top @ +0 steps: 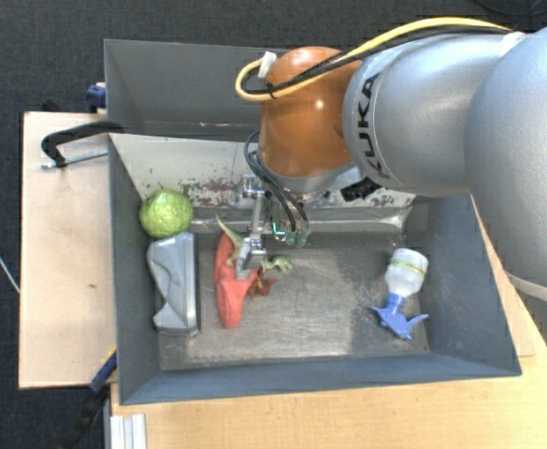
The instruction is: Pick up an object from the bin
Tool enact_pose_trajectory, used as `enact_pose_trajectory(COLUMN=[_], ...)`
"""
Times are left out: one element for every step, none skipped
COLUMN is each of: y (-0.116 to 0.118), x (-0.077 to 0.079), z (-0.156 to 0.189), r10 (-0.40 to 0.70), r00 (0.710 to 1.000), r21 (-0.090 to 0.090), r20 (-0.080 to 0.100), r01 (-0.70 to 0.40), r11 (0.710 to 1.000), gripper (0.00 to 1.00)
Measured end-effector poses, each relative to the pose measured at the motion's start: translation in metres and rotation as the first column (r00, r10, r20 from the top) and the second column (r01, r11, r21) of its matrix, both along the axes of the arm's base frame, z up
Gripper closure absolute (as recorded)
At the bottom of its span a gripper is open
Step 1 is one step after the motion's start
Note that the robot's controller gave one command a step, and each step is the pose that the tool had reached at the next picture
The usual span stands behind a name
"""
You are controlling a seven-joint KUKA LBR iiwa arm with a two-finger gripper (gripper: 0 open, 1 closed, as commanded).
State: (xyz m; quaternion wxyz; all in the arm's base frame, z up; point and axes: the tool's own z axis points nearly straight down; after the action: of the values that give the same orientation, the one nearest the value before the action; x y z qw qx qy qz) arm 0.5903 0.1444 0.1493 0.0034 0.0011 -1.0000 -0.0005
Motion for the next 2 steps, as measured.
enact_pose_trajectory(y=[0.000, 0.027], x=[0.002, -0.010], z=[0.005, -0.074], r10=[-0.002, 0.383], r00=[1.000, 0.924], r21=[0.001, 0.002], r20=[0.008, 0.011], r01=[0.002, -0.383], r11=[1.000, 0.924], gripper=[0.00, 1.00])
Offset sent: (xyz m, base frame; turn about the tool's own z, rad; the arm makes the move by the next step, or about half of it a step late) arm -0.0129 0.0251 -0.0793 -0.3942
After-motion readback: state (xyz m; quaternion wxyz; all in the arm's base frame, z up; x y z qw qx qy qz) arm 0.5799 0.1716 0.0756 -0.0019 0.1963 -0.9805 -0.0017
